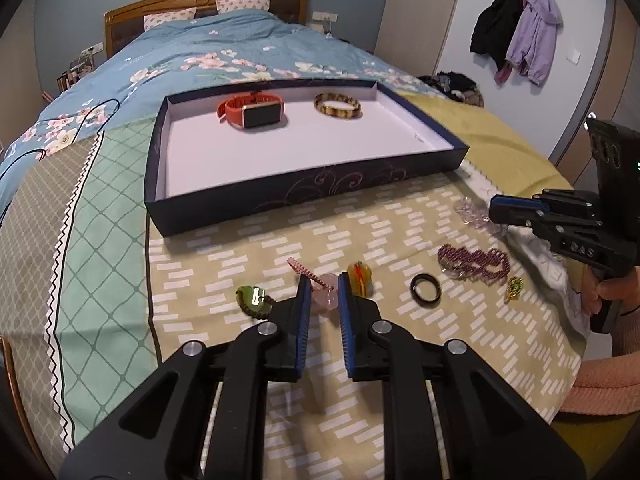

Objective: Organize jewelry
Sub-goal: 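Grasp the pink hair clip with the left tool while the right tool grasps the clear crystal bracelet, then carry the hair clip and crystal bracelet into the white box and open both tools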

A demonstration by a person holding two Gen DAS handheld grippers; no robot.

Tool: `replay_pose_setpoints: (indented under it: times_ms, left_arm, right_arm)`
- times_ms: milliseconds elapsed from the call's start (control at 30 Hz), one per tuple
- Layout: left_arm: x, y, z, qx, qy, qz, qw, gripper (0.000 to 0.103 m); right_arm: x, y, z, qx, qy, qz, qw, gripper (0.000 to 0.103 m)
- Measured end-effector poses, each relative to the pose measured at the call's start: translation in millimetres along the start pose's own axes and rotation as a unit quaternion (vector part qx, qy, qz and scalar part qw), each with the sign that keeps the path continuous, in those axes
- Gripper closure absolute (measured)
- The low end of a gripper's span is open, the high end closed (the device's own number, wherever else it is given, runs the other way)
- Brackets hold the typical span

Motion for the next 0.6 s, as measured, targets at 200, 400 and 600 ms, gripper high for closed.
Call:
replay_pose_setpoints:
  times_ms: [200,400,600]
  left_arm:
    - [-11,8,2,0.002,-0.002,0.02,0.9998,0.089]
    - [-24,18,2,0.002,-0.005,0.042,0.9991,0.089]
    - [-38,32,2,0.009,-0.002,0.066,0.9978,0.089]
  right_arm:
    - [-7,14,-2,0.008,0.017,0.019,1.0,0.097]
    - [-19,33,-7,0.013,0.034,0.044,0.998,0.097]
    - [-34,57,-16,0.001,0.043,0.071,0.997,0.097]
Point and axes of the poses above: each gripper's, at about its wrist camera, not at the fingertips, and x roughly the way its jaws point, z to its right, y to its top, the point moved 8 cm from there along x, roughly the way its jaws point
